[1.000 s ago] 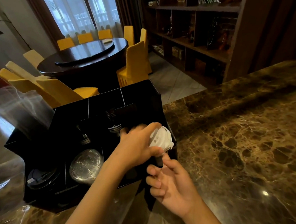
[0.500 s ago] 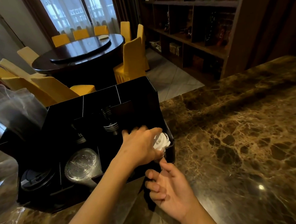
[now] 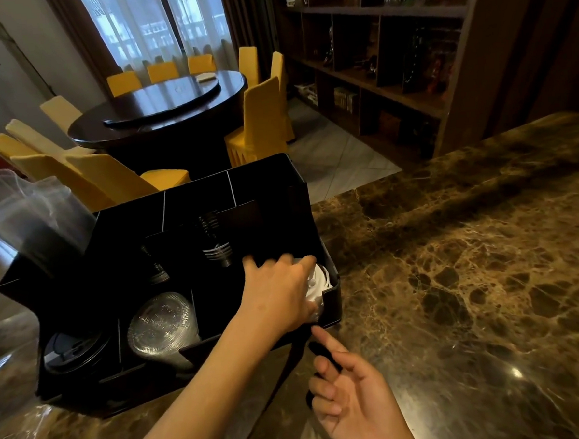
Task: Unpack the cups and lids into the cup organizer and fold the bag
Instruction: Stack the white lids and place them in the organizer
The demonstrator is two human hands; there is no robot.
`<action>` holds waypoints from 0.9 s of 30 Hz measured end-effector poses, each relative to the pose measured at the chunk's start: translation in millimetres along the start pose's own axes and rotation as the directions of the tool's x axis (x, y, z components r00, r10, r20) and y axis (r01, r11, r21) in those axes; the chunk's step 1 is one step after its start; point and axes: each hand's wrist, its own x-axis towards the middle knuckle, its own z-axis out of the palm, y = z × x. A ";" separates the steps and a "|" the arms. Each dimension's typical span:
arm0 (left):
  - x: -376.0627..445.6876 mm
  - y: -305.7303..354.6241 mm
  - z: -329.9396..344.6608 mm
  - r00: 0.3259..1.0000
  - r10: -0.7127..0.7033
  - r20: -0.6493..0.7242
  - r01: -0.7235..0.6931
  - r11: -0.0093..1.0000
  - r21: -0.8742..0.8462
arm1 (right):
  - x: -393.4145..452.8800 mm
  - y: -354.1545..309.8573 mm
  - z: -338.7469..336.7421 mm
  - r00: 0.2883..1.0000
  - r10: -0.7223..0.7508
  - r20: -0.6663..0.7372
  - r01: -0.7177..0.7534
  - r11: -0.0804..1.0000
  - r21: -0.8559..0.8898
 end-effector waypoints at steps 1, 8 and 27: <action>-0.9 0.0 0.7 1.000 0.002 -0.005 -0.002 1.000 -0.005 | -0.2 0.5 -2.1 1.000 -0.001 -0.022 0.001 1.000 -0.001; -1.1 4.8 -1.4 0.999 -0.011 0.035 0.012 0.999 -0.035 | -5.7 0.7 -3.4 0.996 0.012 -0.084 -0.013 1.000 -0.020; 8.6 -2.9 -7.3 0.995 -0.089 0.038 0.095 0.974 -0.206 | -0.5 5.8 3.1 0.997 0.019 -0.078 -0.022 0.999 -0.042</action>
